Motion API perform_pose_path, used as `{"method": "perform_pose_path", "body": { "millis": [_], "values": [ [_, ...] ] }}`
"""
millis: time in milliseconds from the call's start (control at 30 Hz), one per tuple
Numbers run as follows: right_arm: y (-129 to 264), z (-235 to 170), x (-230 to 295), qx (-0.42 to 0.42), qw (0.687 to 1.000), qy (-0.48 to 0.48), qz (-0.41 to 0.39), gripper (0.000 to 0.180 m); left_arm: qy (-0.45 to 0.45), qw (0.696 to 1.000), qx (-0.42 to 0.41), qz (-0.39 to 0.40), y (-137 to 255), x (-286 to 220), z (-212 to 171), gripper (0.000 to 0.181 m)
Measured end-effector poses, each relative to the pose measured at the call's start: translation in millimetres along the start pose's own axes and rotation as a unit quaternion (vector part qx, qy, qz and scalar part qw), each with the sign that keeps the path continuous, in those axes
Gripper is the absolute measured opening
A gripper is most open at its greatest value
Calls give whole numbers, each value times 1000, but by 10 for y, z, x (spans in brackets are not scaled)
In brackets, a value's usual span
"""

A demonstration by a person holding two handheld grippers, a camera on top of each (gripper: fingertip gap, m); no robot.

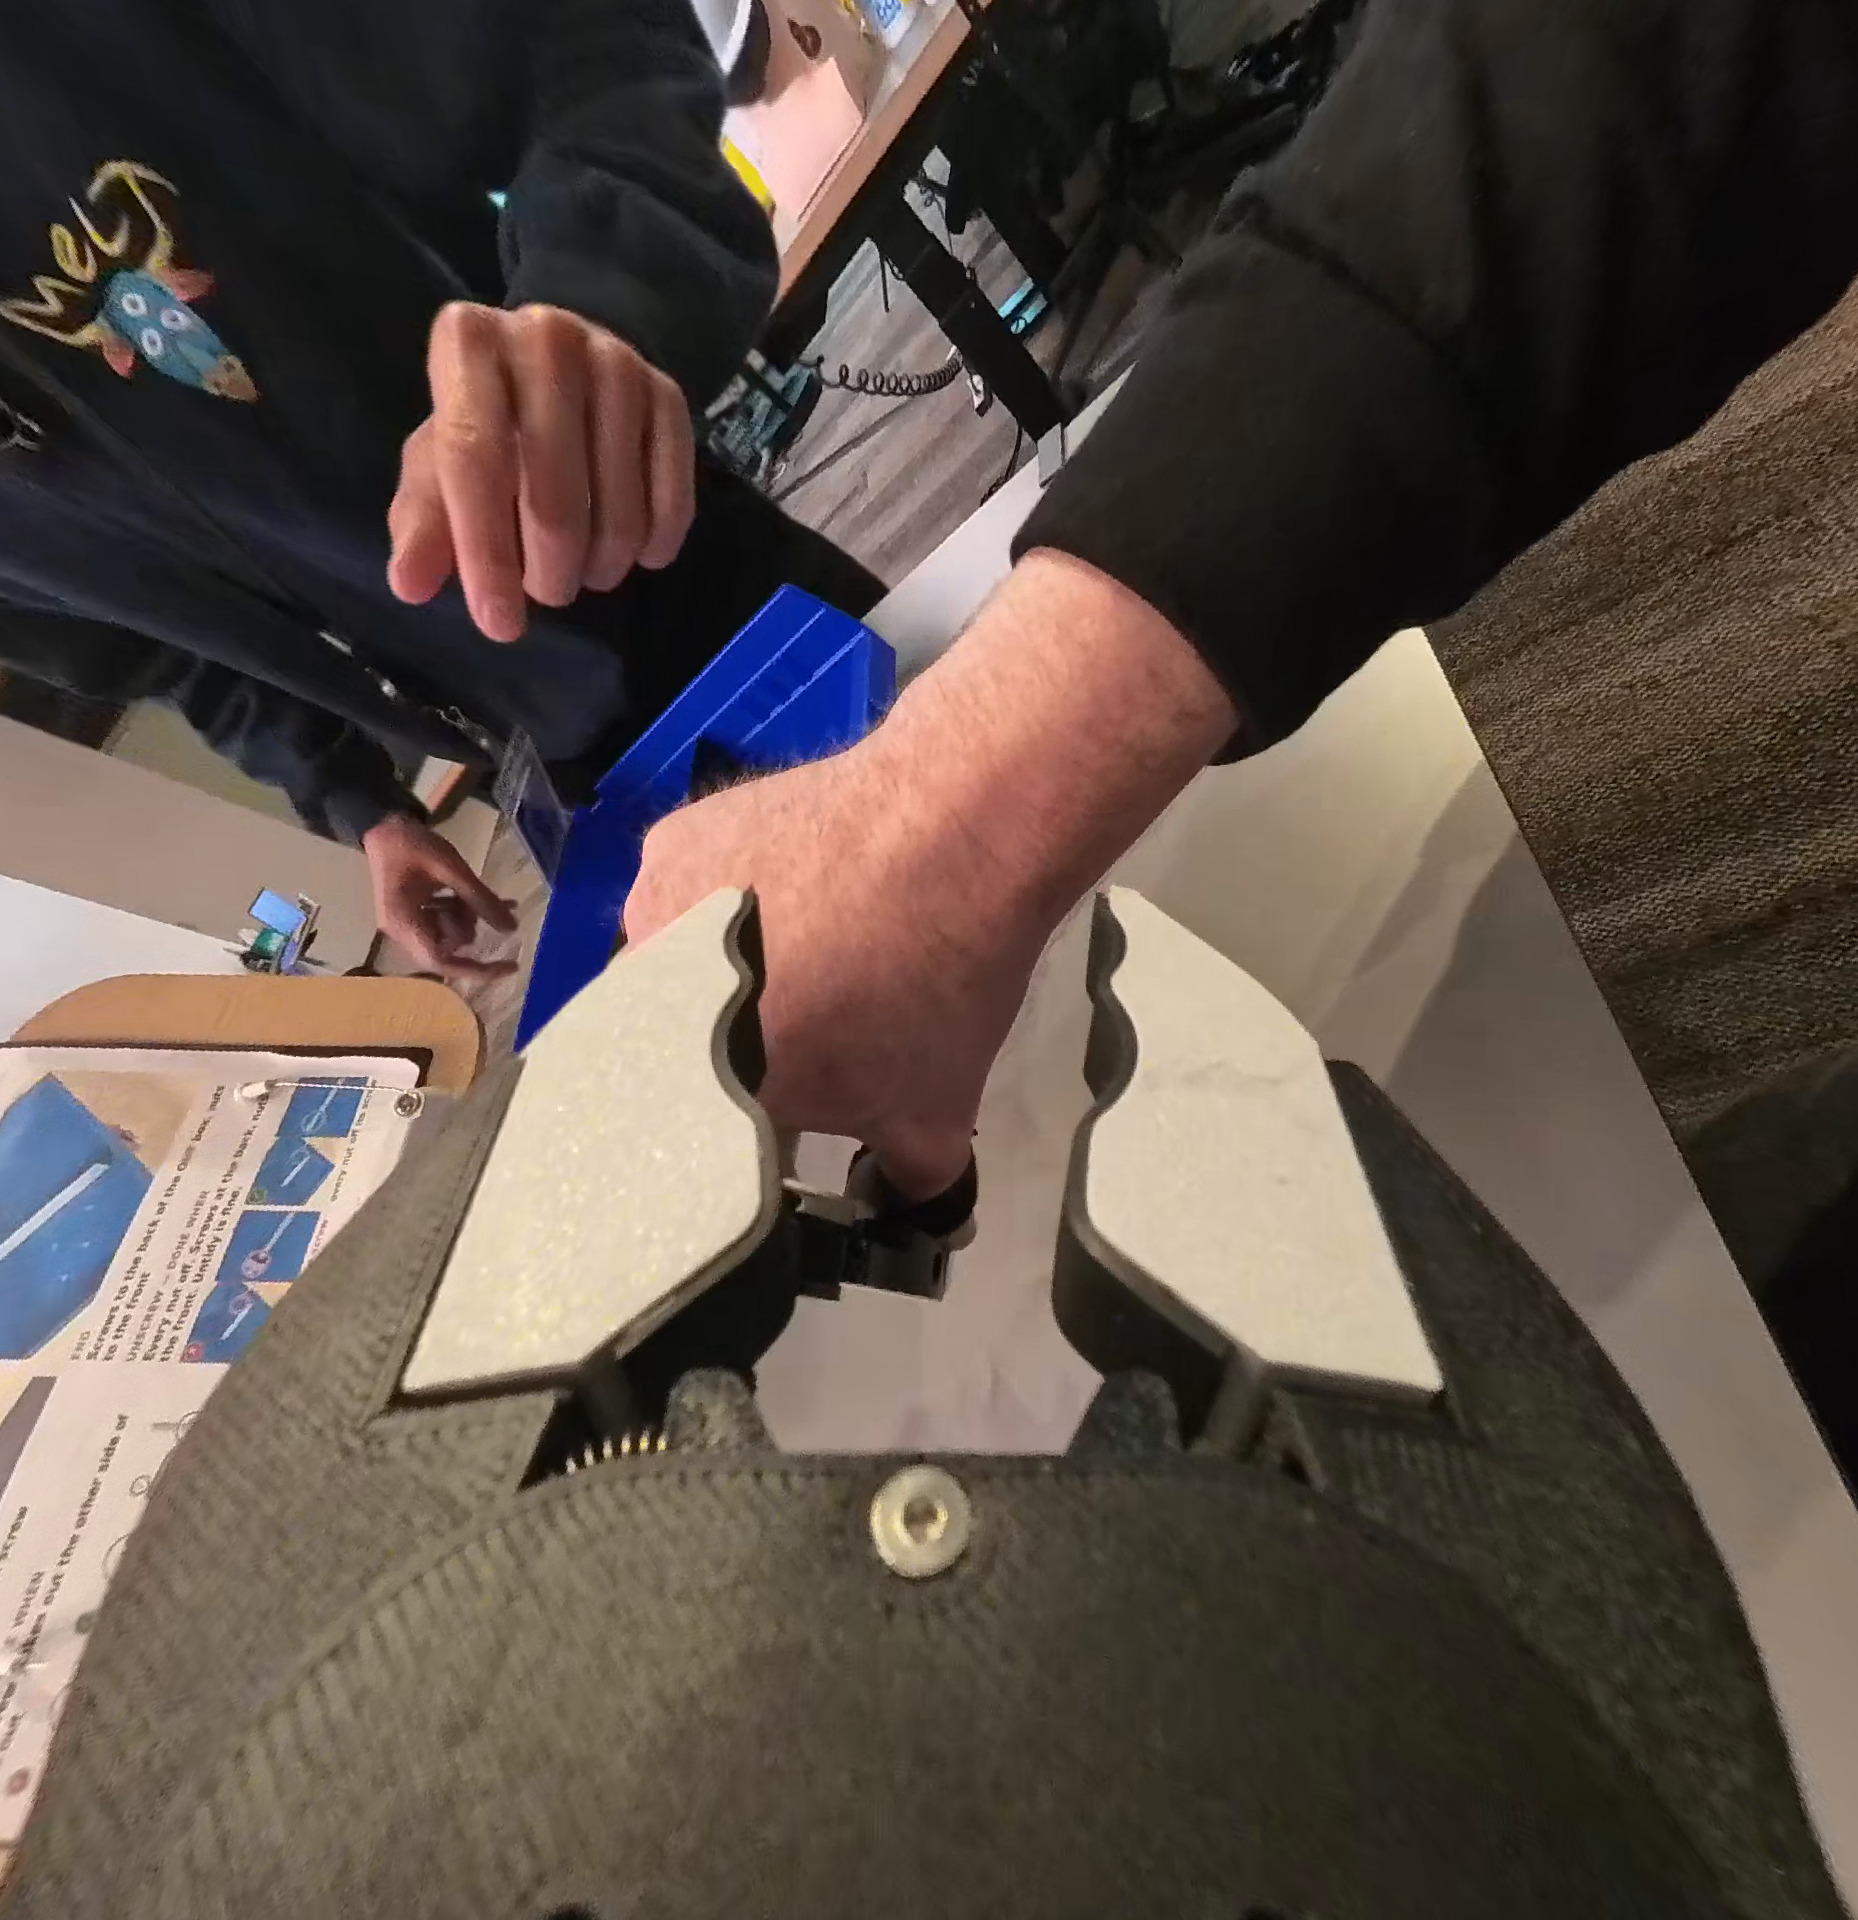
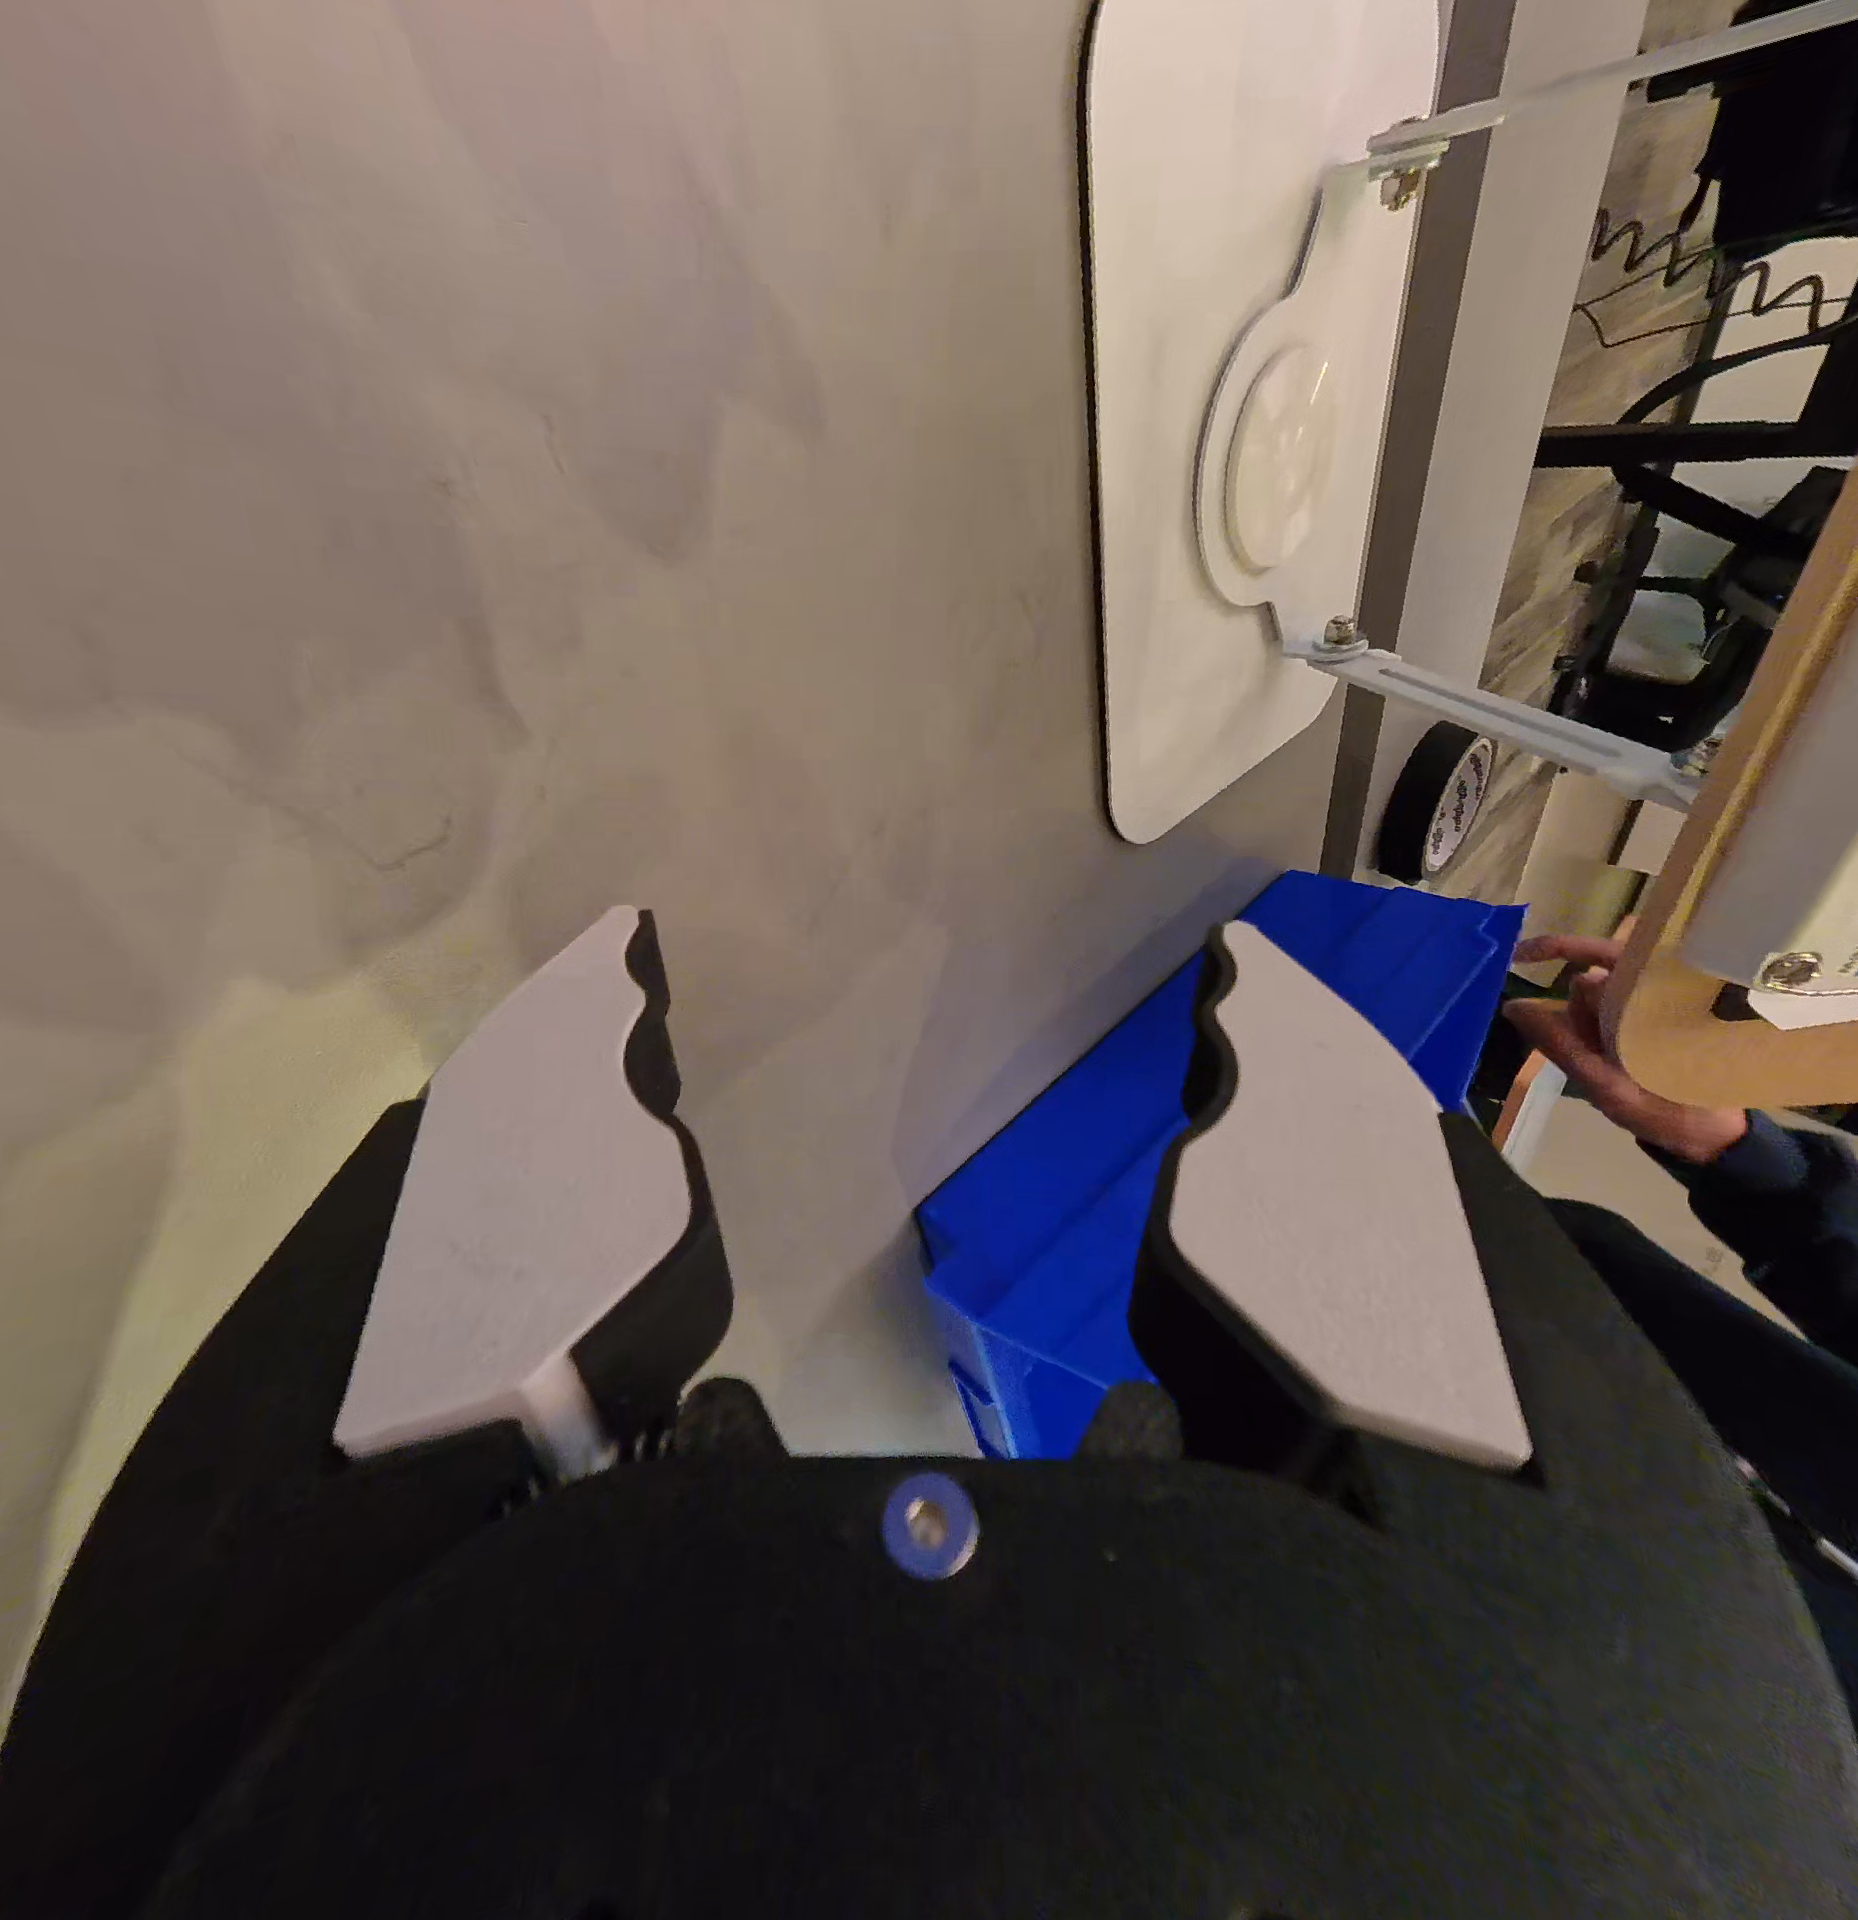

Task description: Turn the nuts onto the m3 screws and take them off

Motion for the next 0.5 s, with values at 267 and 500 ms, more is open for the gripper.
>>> {"method": "perform_pose_path", "body": {
  "millis": [267,500],
  "values": [
    [-14,-2,-27,-19,999,-26,-2,96,-22,999,-28,6,155,-72,105,43],
    [-13,1,-46,-40,998,-53,10,91,-42,998,-53,12,287,-46,141,18]
  ]
}}
Point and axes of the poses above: each gripper's, where its closed fingertips meet, y back along the fingers, z out of its top, x = y × z across the jaws, the point moved 3 cm from there along y, back along the fingers, and after that the axes turned 1 degree about -y, right-handed, at the moved point
